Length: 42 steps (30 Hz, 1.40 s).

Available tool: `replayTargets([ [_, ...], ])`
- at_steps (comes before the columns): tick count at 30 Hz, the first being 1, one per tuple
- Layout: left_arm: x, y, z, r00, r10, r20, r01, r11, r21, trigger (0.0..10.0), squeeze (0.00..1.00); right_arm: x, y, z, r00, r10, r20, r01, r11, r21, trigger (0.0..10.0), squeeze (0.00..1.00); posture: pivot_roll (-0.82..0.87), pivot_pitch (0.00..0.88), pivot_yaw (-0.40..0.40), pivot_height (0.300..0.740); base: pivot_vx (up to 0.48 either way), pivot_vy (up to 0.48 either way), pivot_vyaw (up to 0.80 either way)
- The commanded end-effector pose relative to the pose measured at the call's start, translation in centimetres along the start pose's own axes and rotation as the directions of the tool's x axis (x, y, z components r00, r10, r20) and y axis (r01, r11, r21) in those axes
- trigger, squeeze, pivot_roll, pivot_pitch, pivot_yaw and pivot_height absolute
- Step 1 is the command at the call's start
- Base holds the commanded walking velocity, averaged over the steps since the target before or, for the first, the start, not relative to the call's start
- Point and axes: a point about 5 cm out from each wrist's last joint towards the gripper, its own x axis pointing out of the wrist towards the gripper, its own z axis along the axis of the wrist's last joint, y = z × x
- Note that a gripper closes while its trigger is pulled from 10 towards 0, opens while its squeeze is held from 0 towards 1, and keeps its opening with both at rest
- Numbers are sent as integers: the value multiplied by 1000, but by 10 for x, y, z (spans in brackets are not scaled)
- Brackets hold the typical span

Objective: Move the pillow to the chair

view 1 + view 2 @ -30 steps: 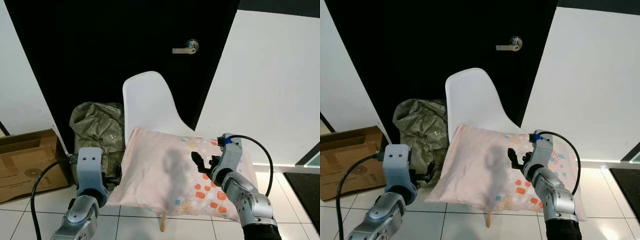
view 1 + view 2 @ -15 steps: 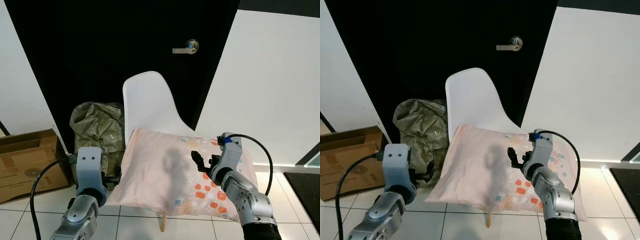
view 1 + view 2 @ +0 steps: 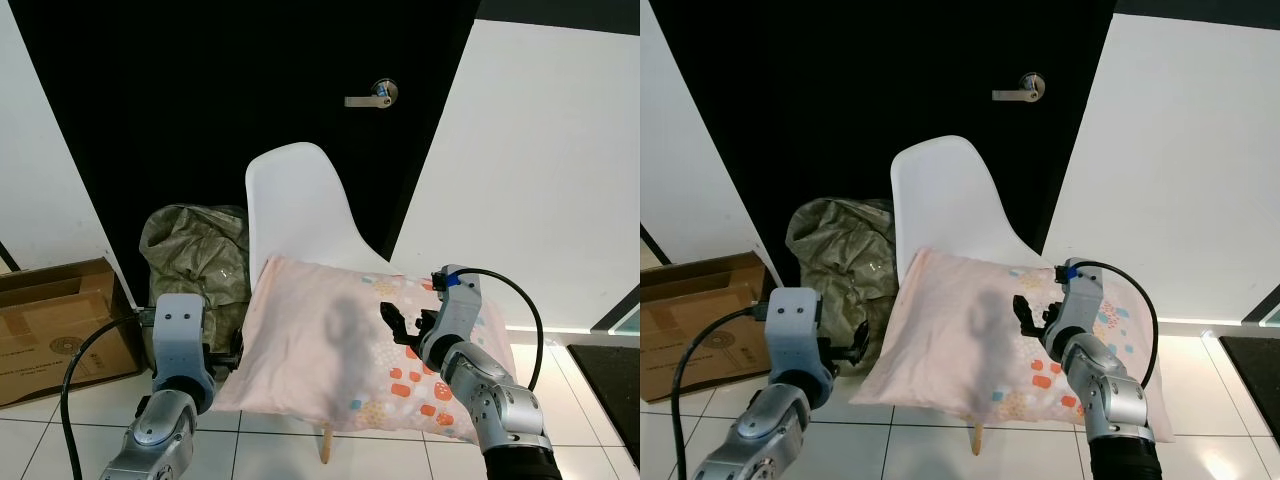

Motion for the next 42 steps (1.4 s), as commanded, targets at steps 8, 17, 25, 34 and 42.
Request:
replayTargets([
  [8,1,-1,-4,1000,4,-23,-4,1000,4,10000,0,-1,-3,2,1000,-14,8,14,1000,-9,10000,0,-95,28,-57,720,0,0,0],
  [17,1,0,-3,1000,4,-21,-4,1000,3,10000,0,0,-2,3,1000,-15,12,15,1000,-8,10000,0,-96,29,-56,720,0,0,0],
  [25,1,0,-3,1000,6,-21,-5,1000,3,10000,0,0,-2,3,1000,-14,12,14,1000,-10,10000,0,-97,31,-57,720,0,0,0],
  [34,1,-1,-4,1000,5,-22,-4,1000,3,10000,0,0,-2,3,1000,-16,15,16,1000,-9,10000,0,-97,30,-57,720,0,0,0],
  [42,2,-1,-4,1000,4,-22,-4,1000,3,10000,0,0,-2,3,1000,-15,15,16,1000,-10,10000,0,-98,35,-54,720,0,0,0],
])
